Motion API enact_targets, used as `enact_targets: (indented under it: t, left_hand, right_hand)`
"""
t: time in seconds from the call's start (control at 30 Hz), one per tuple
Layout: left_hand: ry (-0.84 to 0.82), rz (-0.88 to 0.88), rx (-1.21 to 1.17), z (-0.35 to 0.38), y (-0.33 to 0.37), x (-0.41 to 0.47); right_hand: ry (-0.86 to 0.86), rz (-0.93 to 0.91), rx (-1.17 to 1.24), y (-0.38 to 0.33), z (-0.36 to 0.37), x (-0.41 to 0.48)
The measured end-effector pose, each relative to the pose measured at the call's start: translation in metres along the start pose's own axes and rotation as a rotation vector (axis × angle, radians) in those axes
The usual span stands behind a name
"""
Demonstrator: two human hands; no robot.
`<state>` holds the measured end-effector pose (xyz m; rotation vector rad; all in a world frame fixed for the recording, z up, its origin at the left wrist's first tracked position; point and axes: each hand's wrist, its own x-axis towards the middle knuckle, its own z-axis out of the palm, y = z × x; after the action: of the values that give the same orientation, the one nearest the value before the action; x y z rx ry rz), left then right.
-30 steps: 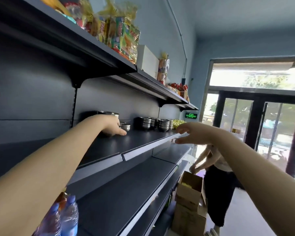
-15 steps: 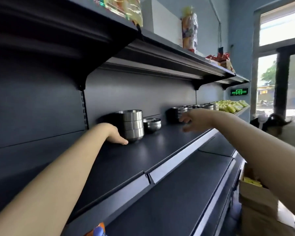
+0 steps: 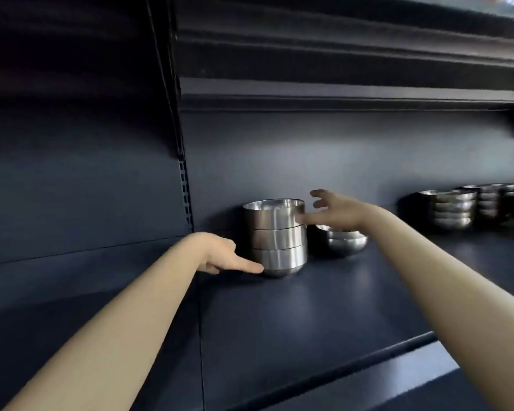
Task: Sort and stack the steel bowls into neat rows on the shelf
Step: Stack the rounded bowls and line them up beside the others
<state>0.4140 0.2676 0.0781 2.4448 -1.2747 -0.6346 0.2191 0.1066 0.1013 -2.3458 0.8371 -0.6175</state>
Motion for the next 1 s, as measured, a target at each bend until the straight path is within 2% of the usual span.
enact_targets:
  t: [0.13, 0.27, 0.37, 0.5, 0.7, 1.0]
  left_hand:
    - [-0.011, 0.069, -0.274, 0.03, -0.002, 0.015]
    - [0.176, 0.152, -0.391, 0.064, 0.002, 0.029]
    - [0.304, 0.174, -0.486, 0.075, 0.005, 0.03]
    - [0.369, 0.213, -0.498, 0.079, 0.007, 0.032]
    - [0.406, 0.183, -0.46, 0.08, 0.004, 0.035]
    - [0.423, 0.151, -0.474, 0.078, 0.0, 0.032]
  right_hand:
    - [-0.054, -0.083, 0.213, 0.011, 0.011, 0.027]
    - [-0.034, -0.136, 0.505, 0.038, 0.036, 0.045]
    - [-0.135, -0.168, 0.49, 0.049, 0.041, 0.049]
    - [-0.103, -0.222, 0.512, 0.053, 0.044, 0.051]
    - [-0.097, -0.241, 0.535, 0.053, 0.045, 0.046]
    - [-0.189, -0.281, 0.601, 0.049, 0.04, 0.036]
